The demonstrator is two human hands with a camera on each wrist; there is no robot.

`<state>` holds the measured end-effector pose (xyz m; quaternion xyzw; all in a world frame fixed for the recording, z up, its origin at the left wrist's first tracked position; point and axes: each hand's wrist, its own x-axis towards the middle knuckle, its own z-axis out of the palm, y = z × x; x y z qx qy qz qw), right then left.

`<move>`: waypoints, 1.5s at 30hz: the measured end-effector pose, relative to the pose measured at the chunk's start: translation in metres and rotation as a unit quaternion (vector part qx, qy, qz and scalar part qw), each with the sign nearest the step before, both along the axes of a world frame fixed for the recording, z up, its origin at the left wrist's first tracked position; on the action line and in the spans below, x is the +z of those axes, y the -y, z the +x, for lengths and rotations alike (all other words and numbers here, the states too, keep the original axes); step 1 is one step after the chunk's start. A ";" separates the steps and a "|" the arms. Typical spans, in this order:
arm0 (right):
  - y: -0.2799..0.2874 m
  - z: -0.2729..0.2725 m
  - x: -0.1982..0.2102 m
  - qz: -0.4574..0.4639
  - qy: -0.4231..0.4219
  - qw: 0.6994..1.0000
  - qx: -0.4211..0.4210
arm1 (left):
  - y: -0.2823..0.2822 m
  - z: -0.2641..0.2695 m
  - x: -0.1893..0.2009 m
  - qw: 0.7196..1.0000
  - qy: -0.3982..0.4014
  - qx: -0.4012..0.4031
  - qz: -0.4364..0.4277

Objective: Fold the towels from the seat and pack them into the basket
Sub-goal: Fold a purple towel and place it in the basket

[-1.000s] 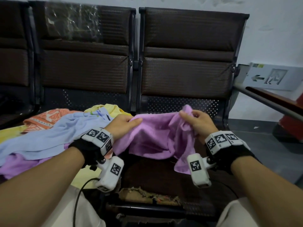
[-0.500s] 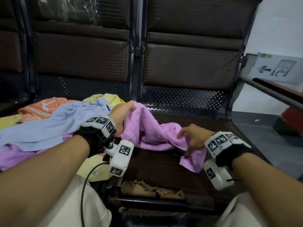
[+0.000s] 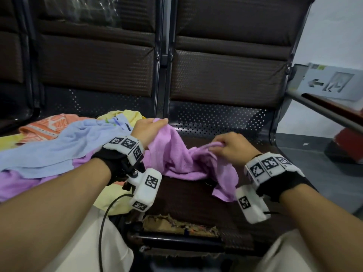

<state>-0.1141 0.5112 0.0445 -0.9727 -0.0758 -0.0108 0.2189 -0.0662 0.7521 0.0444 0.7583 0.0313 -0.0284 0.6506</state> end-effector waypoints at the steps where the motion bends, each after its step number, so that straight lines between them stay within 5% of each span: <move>1: 0.001 0.000 0.001 0.059 -0.004 0.998 -0.032 | 0.000 0.000 0.001 0.999 -0.022 0.013 -0.021; 5: -0.008 -0.005 0.005 0.305 -0.033 0.947 -0.092 | 0.002 -0.008 0.006 0.981 -0.106 -0.017 -0.161; 9: -0.014 -0.009 0.016 0.527 -0.100 0.843 -0.040 | 0.001 -0.014 0.010 0.969 -0.075 -0.107 -0.209; 11: -0.017 -0.013 0.016 0.461 -0.128 0.878 -0.027 | 0.003 -0.015 0.010 0.971 -0.056 -0.099 -0.212; 14: -0.018 -0.019 0.010 0.140 -0.136 0.980 0.041 | 0.003 -0.013 0.007 0.970 -0.044 -0.059 -0.231; 16: -0.018 -0.021 0.007 -0.025 -0.122 0.989 0.082 | 0.002 -0.011 0.003 0.969 -0.044 -0.051 -0.236; 18: -0.020 -0.019 0.007 -0.094 -0.071 0.987 0.106 | 0.001 -0.011 0.001 0.973 -0.048 -0.059 -0.219; 25: -0.038 -0.015 0.018 0.033 0.101 0.986 0.131 | 0.009 -0.015 -0.001 0.988 -0.038 -0.065 -0.137; 32: -0.038 -0.011 0.008 -0.039 -0.017 0.991 0.130 | 0.016 -0.018 -0.002 0.989 -0.072 -0.071 -0.106; 38: -0.048 -0.008 0.021 0.264 0.025 0.953 0.145 | 0.016 -0.024 -0.005 0.993 -0.049 -0.106 -0.016; 45: -0.046 -0.003 0.007 0.216 0.049 0.974 0.038 | 0.025 -0.031 0.002 0.974 -0.080 -0.188 -0.098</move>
